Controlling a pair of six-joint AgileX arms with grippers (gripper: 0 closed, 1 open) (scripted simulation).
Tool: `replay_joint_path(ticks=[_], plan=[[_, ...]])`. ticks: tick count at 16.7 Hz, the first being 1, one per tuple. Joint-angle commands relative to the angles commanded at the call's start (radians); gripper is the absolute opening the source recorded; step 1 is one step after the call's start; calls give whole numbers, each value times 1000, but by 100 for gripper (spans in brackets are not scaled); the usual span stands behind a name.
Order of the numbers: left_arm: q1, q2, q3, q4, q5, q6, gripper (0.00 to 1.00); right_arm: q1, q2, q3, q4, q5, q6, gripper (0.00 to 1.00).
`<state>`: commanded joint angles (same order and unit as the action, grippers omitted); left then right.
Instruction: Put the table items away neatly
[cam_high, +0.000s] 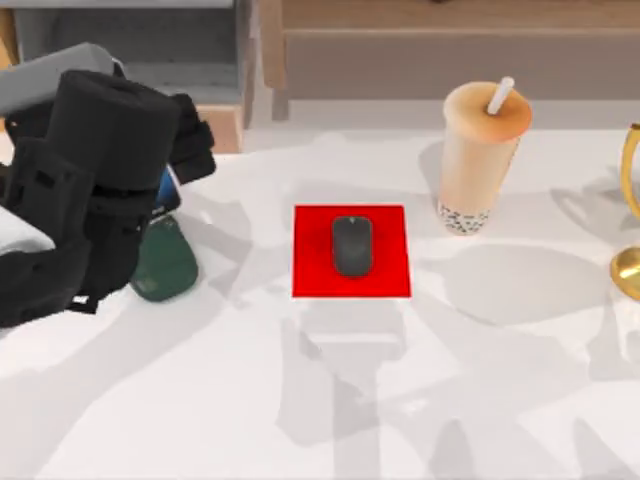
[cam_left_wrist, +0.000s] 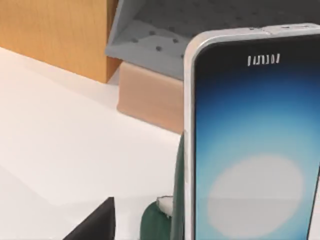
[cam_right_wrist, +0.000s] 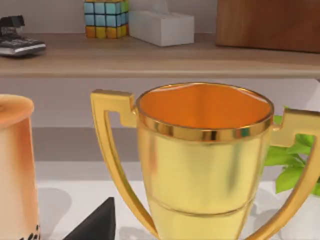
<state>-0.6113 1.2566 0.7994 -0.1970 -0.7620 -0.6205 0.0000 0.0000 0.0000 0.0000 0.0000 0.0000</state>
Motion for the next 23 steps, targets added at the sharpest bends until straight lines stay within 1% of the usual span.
replay_joint_path(ticks=[3,5,10,12,14,16,18,23], plan=[[67,-240,-135,67,152,131,100,0,0,0,0,0,0,100],[132,-410,-240,107,260,224,100,0,0,0,0,0,0,100],[343,-847,-517,173,521,441,100,0,0,0,0,0,0,100],[431,-1008,-617,187,610,510,100,0,0,0,0,0,0,100],[510,-1130,-702,194,683,564,100,0,0,0,0,0,0,100],[573,-1212,-763,197,733,601,100,0,0,0,0,0,0,100],[607,-1252,-796,197,759,619,100,0,0,0,0,0,0,100],[611,-1257,-799,197,762,620,100,0,0,0,0,0,0,100]])
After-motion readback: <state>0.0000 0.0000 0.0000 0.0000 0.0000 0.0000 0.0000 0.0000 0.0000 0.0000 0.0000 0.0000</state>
